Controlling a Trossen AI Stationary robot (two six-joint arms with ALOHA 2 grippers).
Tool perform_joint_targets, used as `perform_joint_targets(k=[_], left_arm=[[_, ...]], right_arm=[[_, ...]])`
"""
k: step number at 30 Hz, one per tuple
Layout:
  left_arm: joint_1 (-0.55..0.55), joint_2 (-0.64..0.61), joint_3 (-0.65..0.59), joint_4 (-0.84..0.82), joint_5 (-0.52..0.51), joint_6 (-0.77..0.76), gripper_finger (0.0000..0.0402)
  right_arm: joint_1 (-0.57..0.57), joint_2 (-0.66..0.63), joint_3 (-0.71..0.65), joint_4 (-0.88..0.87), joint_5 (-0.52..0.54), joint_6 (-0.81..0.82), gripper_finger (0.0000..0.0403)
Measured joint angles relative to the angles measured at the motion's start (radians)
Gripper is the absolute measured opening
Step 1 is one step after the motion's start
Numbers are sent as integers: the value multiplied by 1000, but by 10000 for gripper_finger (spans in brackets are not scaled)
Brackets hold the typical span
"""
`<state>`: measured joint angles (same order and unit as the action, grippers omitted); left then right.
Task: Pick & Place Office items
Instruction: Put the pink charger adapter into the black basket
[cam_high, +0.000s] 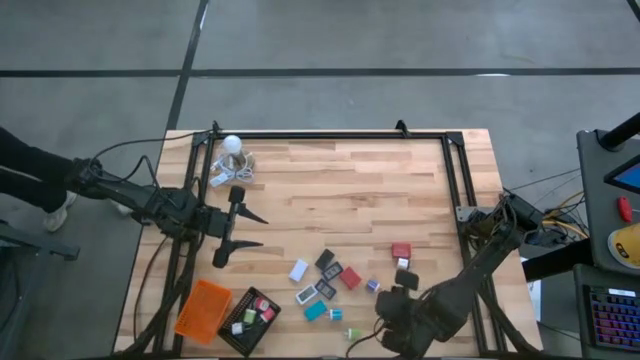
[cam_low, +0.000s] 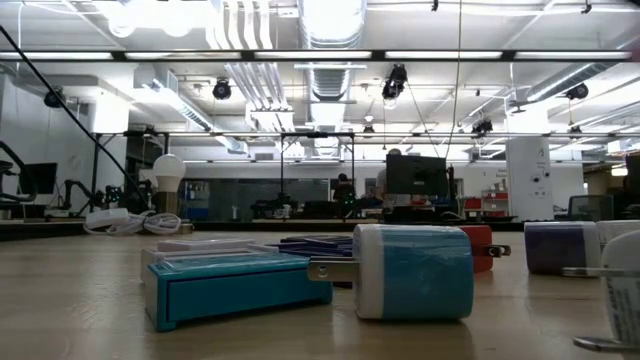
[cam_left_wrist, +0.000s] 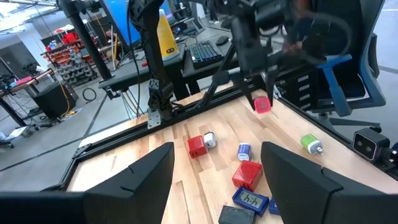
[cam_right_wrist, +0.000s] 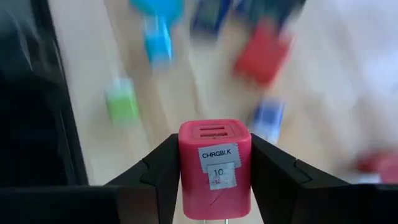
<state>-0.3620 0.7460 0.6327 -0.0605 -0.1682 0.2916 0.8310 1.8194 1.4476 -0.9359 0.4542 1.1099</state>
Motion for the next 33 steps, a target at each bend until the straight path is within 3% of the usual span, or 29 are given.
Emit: perform_joint_targets(k=[7,14,18,24,33], left_arm=[[0,0,0,0,0,0,243],[0,0,0,0,0,-5,243],[0,0,0,0,-1,-14,243],[0,0,0,0,-2,-23,243],[0,2,0,-8,2,-38,243]], right_arm=[[-2,0,97,14,340,-43,155],[-54,0,82,196,426,-152,157],[-99,15,64,421,388,-400,159],[-173,72,42,760,213,-776,155],[-297,174,16,1007,-9,-950,156]])
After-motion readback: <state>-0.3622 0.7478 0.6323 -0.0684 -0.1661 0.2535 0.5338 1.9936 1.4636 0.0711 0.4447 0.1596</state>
